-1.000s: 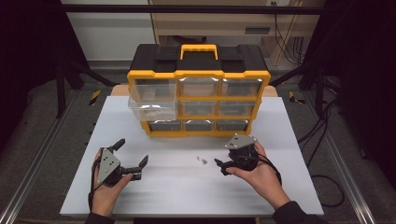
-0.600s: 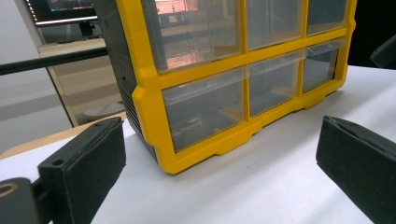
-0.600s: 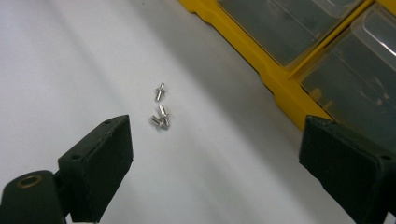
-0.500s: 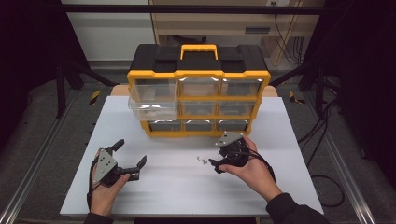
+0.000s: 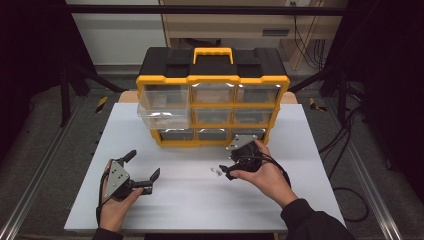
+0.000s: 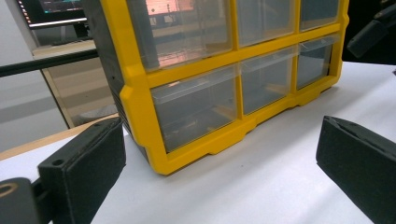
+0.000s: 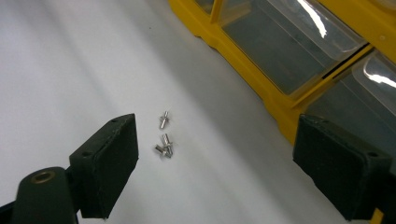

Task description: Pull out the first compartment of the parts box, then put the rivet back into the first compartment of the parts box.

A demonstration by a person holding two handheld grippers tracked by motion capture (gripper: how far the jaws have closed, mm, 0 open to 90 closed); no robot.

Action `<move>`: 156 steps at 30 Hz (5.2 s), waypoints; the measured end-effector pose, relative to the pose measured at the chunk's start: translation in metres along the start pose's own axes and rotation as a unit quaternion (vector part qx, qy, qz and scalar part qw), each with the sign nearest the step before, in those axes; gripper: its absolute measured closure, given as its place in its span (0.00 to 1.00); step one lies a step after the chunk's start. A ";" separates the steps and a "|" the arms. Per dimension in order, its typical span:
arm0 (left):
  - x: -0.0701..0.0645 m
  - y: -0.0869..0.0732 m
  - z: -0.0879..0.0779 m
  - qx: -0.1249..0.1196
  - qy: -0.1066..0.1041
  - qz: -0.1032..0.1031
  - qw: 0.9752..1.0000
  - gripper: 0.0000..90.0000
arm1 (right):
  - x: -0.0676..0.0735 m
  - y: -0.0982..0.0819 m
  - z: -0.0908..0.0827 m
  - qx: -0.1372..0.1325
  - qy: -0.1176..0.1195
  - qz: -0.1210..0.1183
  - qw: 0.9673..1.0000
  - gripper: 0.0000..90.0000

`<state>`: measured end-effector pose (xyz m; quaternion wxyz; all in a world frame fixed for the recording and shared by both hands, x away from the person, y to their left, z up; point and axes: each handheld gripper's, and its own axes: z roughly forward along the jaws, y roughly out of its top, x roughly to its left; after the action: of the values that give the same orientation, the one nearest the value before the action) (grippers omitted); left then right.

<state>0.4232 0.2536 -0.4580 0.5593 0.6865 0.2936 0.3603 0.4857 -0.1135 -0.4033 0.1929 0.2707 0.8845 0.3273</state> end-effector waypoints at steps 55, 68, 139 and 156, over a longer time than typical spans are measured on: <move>0.003 -0.001 0.000 -0.016 -0.007 -0.019 1.000 0.01 | 0.007 0.021 0.047 0.064 0.043 0.046 0.996 0.16; 0.002 -0.002 0.000 -0.017 -0.008 -0.026 1.000 0.01 | 0.014 0.026 0.060 0.080 0.048 0.047 0.995 0.25; 0.002 -0.003 0.002 -0.003 -0.012 -0.020 1.000 0.01 | 0.020 0.022 0.087 0.149 0.084 0.090 0.981 0.92; 0.002 -0.003 0.002 -0.004 -0.011 -0.022 1.000 0.01 | 0.017 0.022 0.083 0.137 0.081 0.082 0.984 0.92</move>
<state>0.4264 0.2550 -0.4609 0.5734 0.6811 0.3012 0.3415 0.5227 -0.0498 -0.4501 0.0541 0.3383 0.9086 0.2388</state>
